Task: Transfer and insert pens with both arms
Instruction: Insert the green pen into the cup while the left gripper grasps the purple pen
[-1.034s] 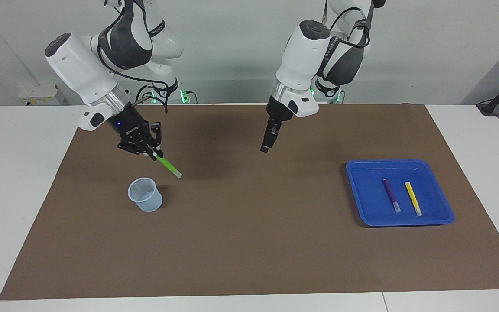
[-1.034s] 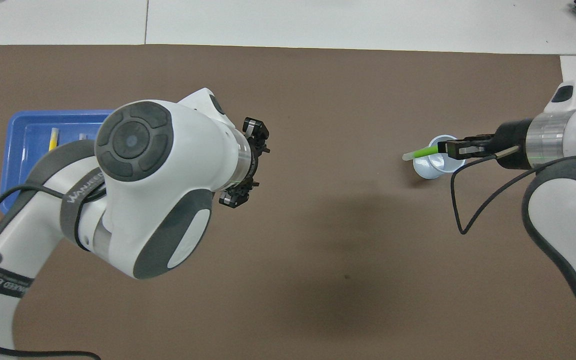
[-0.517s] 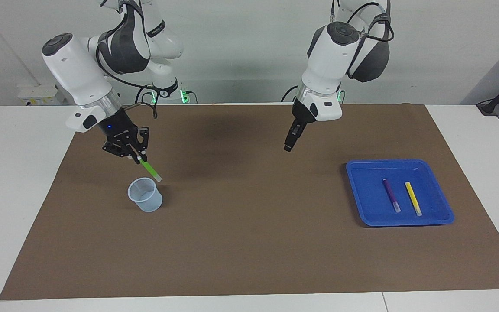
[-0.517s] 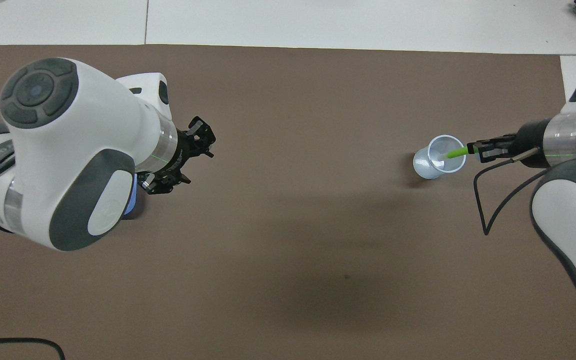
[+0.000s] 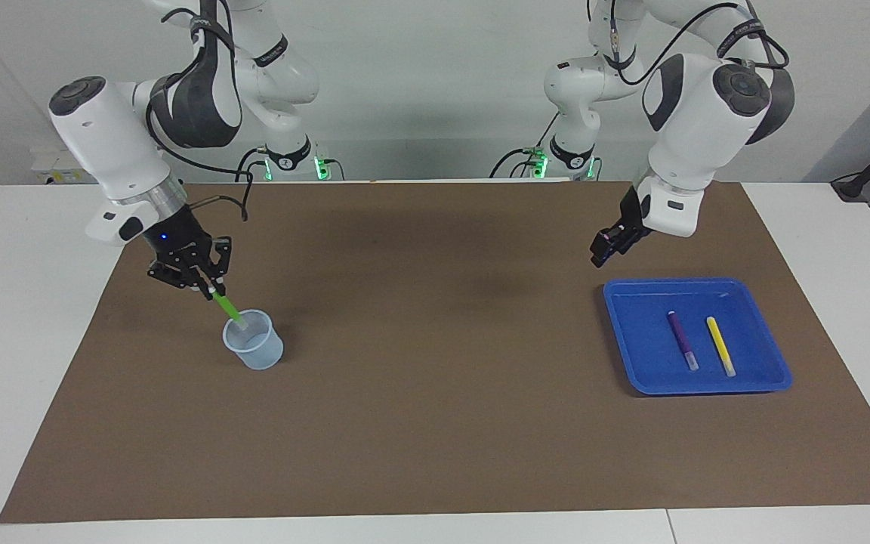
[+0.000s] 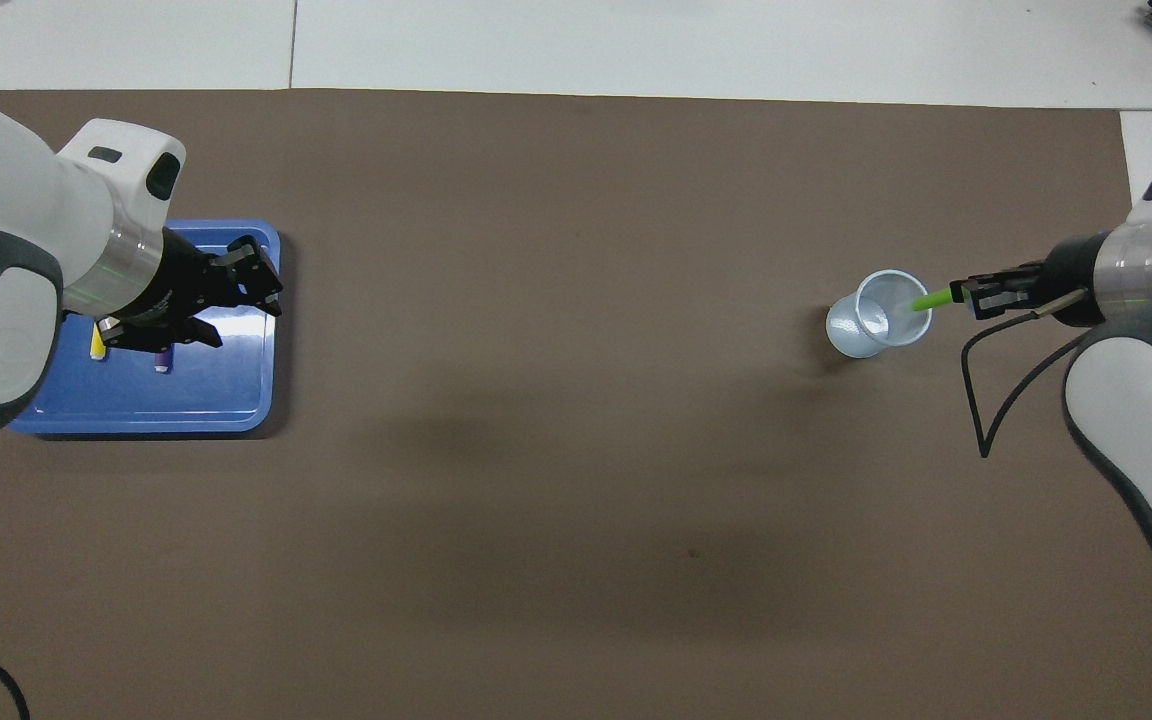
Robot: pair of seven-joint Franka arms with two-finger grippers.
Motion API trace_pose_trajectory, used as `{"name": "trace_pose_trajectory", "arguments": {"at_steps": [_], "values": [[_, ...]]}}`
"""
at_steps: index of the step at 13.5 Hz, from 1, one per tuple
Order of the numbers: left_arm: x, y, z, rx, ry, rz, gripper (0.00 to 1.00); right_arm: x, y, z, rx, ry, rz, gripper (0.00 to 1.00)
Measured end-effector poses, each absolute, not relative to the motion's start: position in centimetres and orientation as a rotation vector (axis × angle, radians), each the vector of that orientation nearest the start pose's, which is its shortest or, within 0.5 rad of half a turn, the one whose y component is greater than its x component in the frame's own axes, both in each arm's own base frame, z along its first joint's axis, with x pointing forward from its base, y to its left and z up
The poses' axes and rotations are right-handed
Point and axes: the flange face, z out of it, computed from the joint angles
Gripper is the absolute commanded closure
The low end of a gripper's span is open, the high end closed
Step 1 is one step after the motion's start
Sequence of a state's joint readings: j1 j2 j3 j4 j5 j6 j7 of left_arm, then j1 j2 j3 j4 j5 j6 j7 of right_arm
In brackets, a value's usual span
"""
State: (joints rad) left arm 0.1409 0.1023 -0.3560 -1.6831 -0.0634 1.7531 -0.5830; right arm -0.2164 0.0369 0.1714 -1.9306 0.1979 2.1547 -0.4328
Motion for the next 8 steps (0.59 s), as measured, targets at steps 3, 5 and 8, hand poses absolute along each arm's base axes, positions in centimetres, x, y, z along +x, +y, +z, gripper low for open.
{"name": "trace_pose_trajectory", "arguments": {"at_steps": [3, 5, 8], "values": [[58.4, -8.0, 52.6, -3.169, -0.423, 0.076, 0.40, 59.0, -2.0, 47.4, -2.957, -0.435, -0.314, 0.99], [58.7, -6.5, 51.6, -3.136, -0.353, 0.041, 0.40, 59.0, -2.0, 46.7, -2.955, -0.433, -0.296, 0.95], [59.1, -4.8, 48.9, -3.132, -0.273, -0.015, 0.40, 59.1, -2.0, 45.9, -2.953, -0.427, -0.275, 0.95]]}}
